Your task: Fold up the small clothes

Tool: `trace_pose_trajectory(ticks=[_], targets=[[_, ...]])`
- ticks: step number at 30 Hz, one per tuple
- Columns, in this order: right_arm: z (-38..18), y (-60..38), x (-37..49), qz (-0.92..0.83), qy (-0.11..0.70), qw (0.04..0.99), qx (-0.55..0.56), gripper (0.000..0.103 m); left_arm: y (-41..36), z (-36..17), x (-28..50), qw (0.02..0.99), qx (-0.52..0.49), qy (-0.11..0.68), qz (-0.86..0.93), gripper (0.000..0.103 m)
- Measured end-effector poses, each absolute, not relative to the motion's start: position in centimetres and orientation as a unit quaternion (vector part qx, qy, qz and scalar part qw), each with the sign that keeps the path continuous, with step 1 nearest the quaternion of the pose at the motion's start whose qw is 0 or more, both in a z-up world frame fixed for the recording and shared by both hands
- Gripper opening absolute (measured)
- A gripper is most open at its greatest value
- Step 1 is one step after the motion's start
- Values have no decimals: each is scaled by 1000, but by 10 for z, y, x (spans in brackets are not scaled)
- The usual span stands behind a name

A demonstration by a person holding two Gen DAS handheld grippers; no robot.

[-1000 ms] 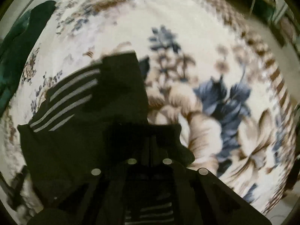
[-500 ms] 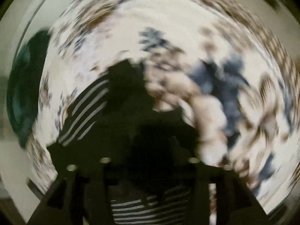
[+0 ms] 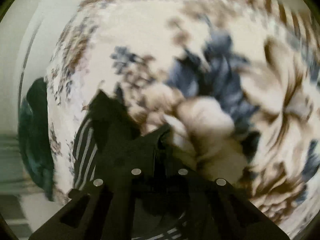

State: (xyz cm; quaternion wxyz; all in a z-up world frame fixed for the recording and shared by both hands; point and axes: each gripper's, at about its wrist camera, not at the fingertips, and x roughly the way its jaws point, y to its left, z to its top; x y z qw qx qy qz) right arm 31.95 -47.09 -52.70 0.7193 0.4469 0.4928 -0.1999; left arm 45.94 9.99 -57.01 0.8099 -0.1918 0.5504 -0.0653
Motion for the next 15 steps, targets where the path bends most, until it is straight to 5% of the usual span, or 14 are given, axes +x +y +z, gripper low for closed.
trace_pose_trajectory(ticks=[1,11,14,15], targets=[[-512,-463,322,-198,485,742,419,7,100,-570,457,815,-180,548,-60,6],[-417,-425,342,-89,385,859,325,7,130,-560,447,828,-208,520,-27,5],[-456,-441,359,-118,460,816,329,9,128,-557,450,822,-202,532,-28,9],[-474,-448,359,-130,494,790,339,17,127,-555,450,820,-198,537,-27,12]])
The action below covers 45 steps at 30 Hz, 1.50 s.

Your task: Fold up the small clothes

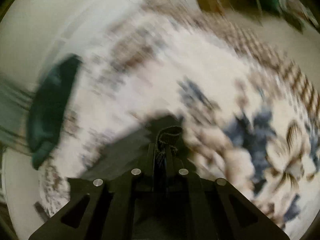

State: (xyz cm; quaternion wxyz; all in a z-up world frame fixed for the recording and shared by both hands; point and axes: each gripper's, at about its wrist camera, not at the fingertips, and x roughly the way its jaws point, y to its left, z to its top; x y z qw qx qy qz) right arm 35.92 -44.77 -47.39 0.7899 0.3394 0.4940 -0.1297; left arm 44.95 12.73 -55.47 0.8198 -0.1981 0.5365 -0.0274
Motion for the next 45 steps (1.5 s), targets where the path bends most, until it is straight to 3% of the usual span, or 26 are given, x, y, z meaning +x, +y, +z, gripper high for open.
trace_pose_trajectory(ticks=[1,3,7,12,17,25,31,33,35,43,44,45], targets=[[-489,-453,358,-134,521,766,351,22,125,-552,449,820,-194,539,-26,19],[-507,-462,343,-138,544,738,375,45,125,-543,444,825,-180,536,-17,23],[-497,-467,305,-135,552,732,376,56,127,-513,423,842,-180,508,-5,35],[-491,-484,268,-110,583,712,375,56,107,-483,377,853,-170,494,7,45],[-500,-510,259,-62,602,702,374,56,52,-473,308,854,-125,504,35,45],[-519,-552,334,42,616,680,395,56,-70,-517,192,790,-125,594,85,45],[-544,-564,361,79,656,676,328,54,-173,-560,131,753,-124,644,54,45],[-557,-564,356,96,668,664,323,36,-202,-569,124,748,-106,654,37,45],[-572,-562,352,110,682,650,317,27,-228,-578,121,748,-84,658,22,45],[-581,-570,379,141,648,655,362,27,-269,-600,136,748,-1,663,28,45],[-577,-572,388,144,638,658,374,30,-268,-601,138,748,-4,663,30,45],[-573,-573,398,147,628,660,386,40,-267,-601,139,748,-5,663,31,45]])
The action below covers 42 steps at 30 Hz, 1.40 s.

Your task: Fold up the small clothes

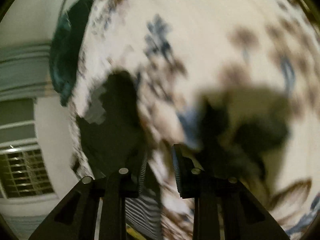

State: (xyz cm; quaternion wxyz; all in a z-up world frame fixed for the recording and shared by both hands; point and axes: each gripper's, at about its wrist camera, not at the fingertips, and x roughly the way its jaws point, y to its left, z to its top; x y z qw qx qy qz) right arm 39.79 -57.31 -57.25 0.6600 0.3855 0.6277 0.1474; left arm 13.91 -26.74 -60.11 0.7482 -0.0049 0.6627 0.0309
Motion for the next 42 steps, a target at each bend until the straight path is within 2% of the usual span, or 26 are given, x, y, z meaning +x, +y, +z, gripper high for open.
trace_pose_trajectory(ticks=[4,7,8,9,10,15,17,22,25,26,27,29,38,39,40,42], targets=[[-566,-558,445,157,624,659,390,52,-271,-590,136,749,4,662,27,45],[-570,-528,471,175,651,652,347,52,-274,-584,135,749,-1,662,22,45],[-575,-517,477,181,664,645,333,50,-276,-585,136,748,1,663,21,45],[-578,-506,481,187,671,643,319,22,-278,-588,138,747,6,665,20,45],[-579,-499,482,190,673,647,306,12,-281,-591,139,745,11,667,20,45],[-548,-514,487,143,644,700,273,9,-288,-596,150,745,21,667,20,45],[-540,-533,491,107,634,716,270,4,-289,-596,151,744,21,667,19,45],[-552,-545,504,113,660,693,266,5,-300,-596,139,740,29,672,2,45],[-553,-544,505,138,680,672,258,11,-310,-595,130,738,41,674,-3,45],[-551,-548,504,143,683,667,260,22,-313,-595,128,738,45,674,-4,45],[-548,-553,499,144,686,665,260,43,-316,-596,126,736,46,676,-4,45],[-542,-565,485,145,684,665,263,58,-321,-599,122,733,48,678,-4,45],[-568,-594,434,166,694,633,300,58,-329,-625,131,732,45,680,26,49],[-571,-594,436,171,688,633,310,58,-327,-625,132,734,39,677,27,44],[-574,-592,439,176,681,634,321,58,-323,-623,133,739,36,671,34,28],[-579,-586,449,189,672,631,340,62,-314,-617,131,747,29,663,39,14]])
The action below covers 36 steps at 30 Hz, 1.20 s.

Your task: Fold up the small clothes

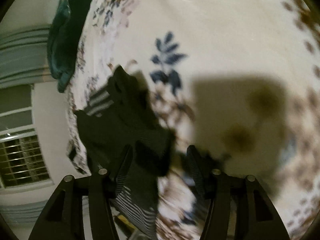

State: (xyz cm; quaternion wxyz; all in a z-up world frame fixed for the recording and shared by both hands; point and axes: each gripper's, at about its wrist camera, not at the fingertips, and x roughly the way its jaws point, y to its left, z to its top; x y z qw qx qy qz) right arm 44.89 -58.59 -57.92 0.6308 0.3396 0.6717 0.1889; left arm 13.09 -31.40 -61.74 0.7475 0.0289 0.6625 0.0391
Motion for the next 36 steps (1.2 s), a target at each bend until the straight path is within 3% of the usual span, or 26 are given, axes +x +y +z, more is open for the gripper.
trace_pose_trajectory(ticks=[3,6,7,8,9,11,22,29,36], targets=[[-591,-576,466,198,664,622,364,63,-303,-603,129,762,13,647,29,5],[-605,-558,483,204,671,608,373,63,-298,-585,125,777,7,629,34,5],[-606,-555,486,200,672,610,371,57,-300,-579,126,779,2,625,37,5],[-604,-553,487,197,669,616,367,18,-296,-571,125,784,-8,619,41,5],[-599,-545,489,196,669,626,350,6,-291,-563,125,788,-19,613,46,5],[-579,-527,489,192,670,654,294,6,-281,-548,128,794,-36,604,55,5],[-468,-450,498,171,670,686,227,6,-170,-470,104,815,-176,544,94,4],[-415,-307,519,176,668,705,160,6,-63,-470,100,800,-280,519,110,4],[-428,-132,543,169,677,708,114,6,38,-495,84,773,-352,512,127,4]])
